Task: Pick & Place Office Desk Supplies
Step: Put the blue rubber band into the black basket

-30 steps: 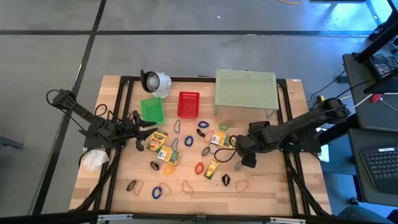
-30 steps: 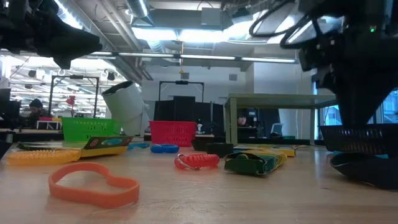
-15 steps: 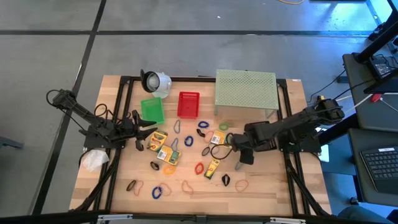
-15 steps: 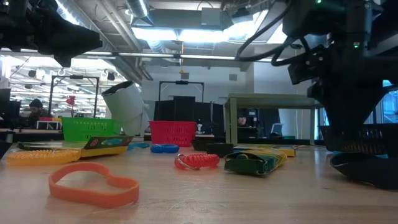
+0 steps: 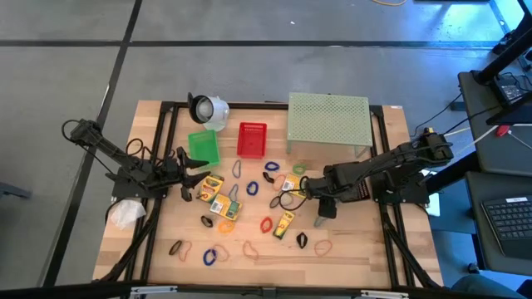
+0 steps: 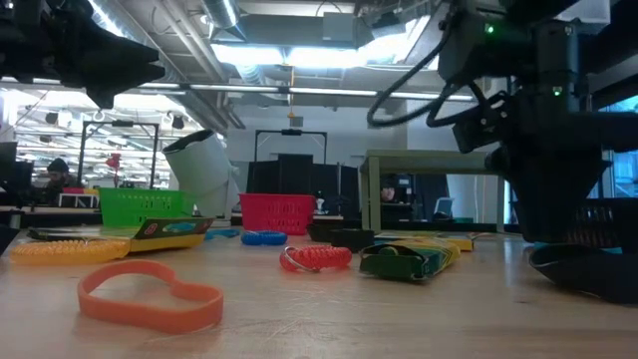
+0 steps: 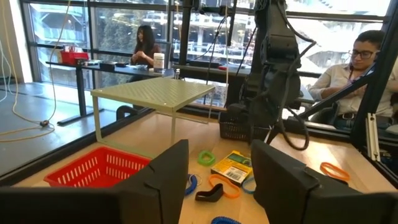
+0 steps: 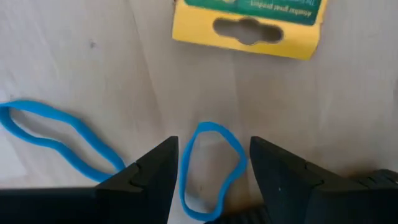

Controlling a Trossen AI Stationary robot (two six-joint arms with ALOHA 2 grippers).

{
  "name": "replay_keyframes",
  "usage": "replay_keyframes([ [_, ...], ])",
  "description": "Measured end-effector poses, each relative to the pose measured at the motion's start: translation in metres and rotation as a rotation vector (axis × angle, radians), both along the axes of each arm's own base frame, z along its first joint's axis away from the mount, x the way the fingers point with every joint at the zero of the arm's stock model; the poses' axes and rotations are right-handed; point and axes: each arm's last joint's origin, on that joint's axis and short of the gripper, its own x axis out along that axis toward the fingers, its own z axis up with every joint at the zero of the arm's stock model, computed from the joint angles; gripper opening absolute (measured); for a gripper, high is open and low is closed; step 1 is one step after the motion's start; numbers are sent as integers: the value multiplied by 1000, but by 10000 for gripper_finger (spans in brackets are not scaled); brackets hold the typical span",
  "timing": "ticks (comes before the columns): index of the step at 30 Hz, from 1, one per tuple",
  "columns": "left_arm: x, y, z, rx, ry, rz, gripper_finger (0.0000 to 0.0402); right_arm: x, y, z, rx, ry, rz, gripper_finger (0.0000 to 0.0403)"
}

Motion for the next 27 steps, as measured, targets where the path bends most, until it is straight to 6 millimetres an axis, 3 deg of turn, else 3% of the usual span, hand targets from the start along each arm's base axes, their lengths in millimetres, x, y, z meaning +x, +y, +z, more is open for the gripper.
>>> replay_keyframes([
  [14, 0, 0, 0, 5, 2, 1, 173, 6, 2, -17, 11, 51, 33, 188],
  [18, 0, 0, 0, 5, 2, 1, 173, 6, 2, -17, 16, 48, 32, 139],
  [24, 0, 0, 0, 6, 2, 1, 173, 7, 3, -17, 25, 42, 28, 22],
  [27, 0, 0, 0, 7, 2, 4, 173, 7, 3, -18, 28, 41, 30, 11],
])
